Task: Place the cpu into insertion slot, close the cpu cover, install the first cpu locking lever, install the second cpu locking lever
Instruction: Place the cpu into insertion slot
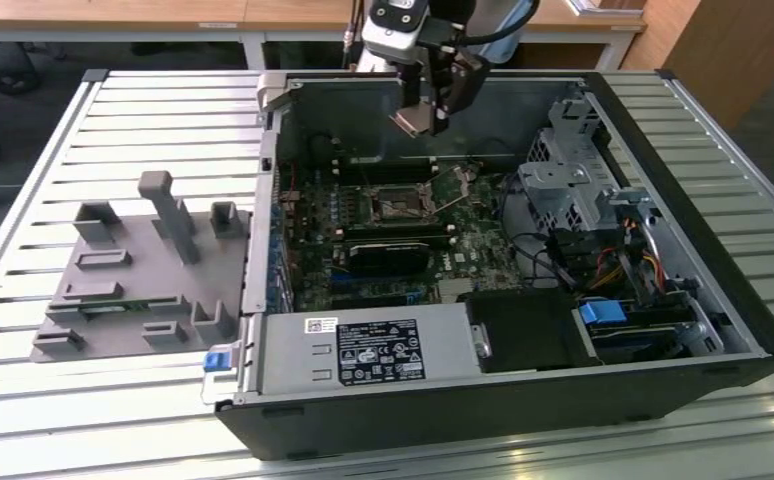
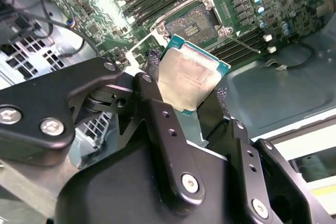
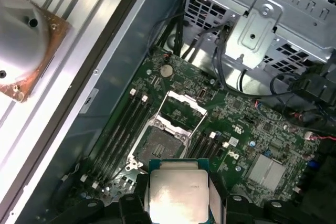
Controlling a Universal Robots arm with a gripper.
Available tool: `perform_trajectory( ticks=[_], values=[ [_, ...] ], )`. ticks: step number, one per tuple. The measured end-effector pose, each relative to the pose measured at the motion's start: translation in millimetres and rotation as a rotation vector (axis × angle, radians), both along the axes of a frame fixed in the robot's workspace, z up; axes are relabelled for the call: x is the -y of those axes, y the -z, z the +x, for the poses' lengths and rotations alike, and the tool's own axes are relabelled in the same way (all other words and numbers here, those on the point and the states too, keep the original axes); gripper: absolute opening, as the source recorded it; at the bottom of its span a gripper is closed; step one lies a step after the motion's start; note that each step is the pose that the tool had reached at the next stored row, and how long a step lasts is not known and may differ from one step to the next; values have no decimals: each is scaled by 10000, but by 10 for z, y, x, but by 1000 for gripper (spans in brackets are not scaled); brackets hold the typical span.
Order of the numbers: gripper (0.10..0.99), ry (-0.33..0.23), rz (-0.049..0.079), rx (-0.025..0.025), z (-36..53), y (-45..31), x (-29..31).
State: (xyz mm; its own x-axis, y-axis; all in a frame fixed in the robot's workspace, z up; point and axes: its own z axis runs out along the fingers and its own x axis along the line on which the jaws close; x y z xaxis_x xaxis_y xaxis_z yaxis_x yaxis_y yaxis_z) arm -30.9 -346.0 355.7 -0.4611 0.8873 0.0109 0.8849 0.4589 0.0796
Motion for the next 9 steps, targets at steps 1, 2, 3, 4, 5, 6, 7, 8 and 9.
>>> perform_trajectory(
  ticks=[1,2,3,4,5,6,7,8,9],
  values=[
    [537,134,-3,0,0,1,0],
    [537,270,-6,1,0,2,0],
    [537,417,-10,0,0,3,0],
    [537,556,-15,0,0,4,0],
    [537,694,-19,0,0,4,0],
    [537,828,-23,0,0,5,0],
    [537,959,-27,0,0,6,-1],
    [537,1085,-30,0,0,7,-1],
    [537,1211,-34,0,0,7,-1]
  ],
)
